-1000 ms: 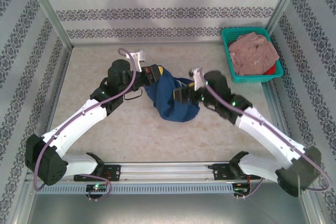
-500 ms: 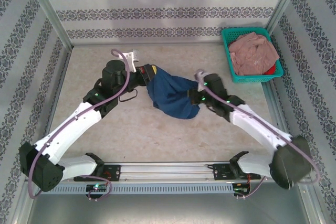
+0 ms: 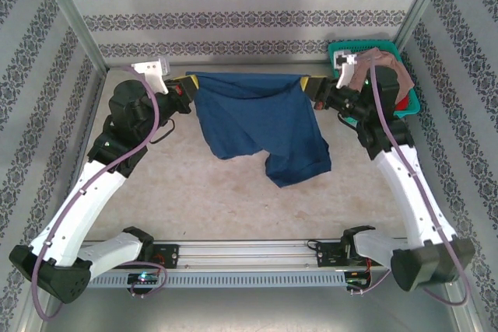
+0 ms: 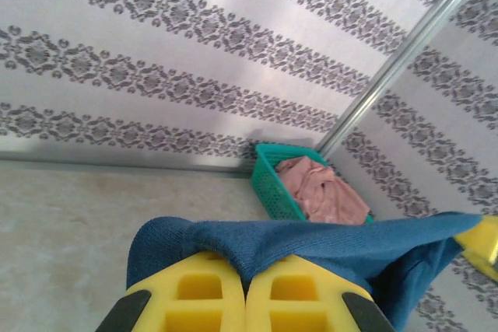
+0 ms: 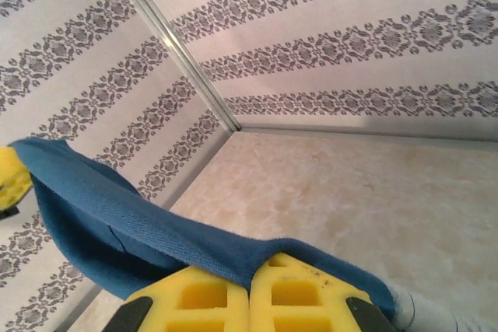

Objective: Fold the inside-out t-shirt
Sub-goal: Flatten out the T-shirt at the center of the table.

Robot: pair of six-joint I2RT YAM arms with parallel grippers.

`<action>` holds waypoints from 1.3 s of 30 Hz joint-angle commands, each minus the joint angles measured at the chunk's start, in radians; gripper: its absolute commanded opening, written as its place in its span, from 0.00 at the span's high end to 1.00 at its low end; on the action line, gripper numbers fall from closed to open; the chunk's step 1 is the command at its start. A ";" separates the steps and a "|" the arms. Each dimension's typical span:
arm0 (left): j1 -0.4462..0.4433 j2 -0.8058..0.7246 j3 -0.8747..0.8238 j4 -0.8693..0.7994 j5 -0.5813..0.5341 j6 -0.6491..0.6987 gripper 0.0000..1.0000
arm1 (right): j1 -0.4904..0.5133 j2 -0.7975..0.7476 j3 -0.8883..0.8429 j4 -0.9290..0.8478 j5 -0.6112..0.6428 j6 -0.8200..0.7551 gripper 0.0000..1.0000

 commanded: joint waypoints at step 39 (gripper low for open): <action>0.030 -0.016 -0.395 -0.115 0.165 0.043 1.00 | 0.600 0.246 -0.174 -0.232 0.645 -0.643 0.55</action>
